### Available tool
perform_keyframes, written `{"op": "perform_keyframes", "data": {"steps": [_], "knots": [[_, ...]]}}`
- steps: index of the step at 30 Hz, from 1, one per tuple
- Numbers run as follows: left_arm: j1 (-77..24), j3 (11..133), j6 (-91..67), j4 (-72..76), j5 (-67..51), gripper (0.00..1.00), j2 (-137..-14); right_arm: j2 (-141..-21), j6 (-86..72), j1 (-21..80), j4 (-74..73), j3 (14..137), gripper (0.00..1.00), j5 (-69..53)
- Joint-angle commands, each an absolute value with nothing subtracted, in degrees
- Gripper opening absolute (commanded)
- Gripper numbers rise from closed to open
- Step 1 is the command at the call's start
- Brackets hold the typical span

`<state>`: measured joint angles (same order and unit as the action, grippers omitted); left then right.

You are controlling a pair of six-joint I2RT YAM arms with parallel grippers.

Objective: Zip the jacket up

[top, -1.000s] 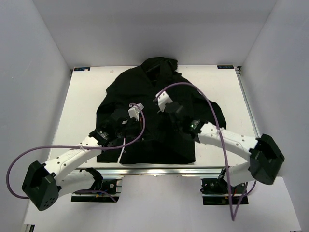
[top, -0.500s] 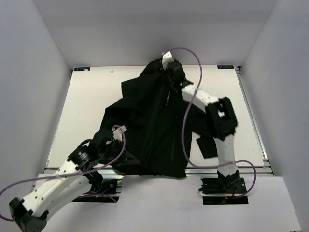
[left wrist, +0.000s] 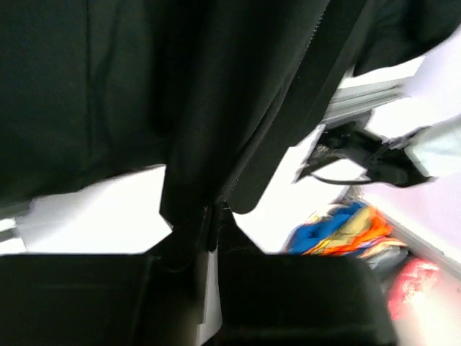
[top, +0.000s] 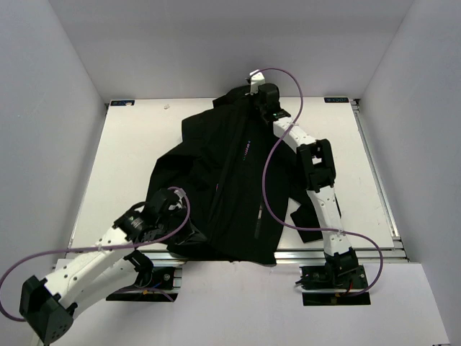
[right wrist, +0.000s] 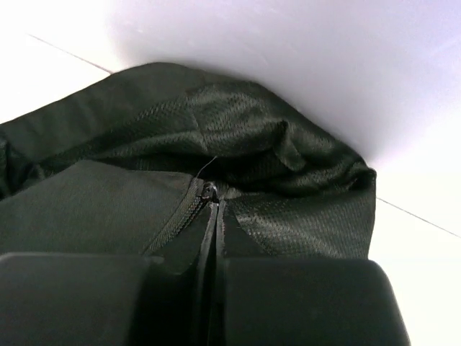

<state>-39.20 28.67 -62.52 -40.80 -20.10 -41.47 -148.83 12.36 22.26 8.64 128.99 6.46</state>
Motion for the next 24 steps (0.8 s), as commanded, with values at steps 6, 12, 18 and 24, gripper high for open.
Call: {"op": "perform_keyframes", "data": {"steps": [6,12,18,24], "knots": [[-40.8,50.5,-51.5,-56.2,-8.0,0.98,-52.9,-127.9,4.8,18.5,13.0,117.3,0.89,-2.5],[-40.7,66.9,-50.1,-62.6,22.8,0.98,-60.0,-107.4,-2.0,18.3,5.7,99.4,0.89,2.2],[-30.0,74.4,-38.6,-47.0,38.0,0.98,-64.1,-84.8,-9.0,17.8,-6.1,80.2,0.89,9.0],[-11.1,80.1,-32.6,-44.1,23.3,0.98,-73.2,-67.2,-14.3,16.5,-14.8,64.4,0.89,16.1]]}}
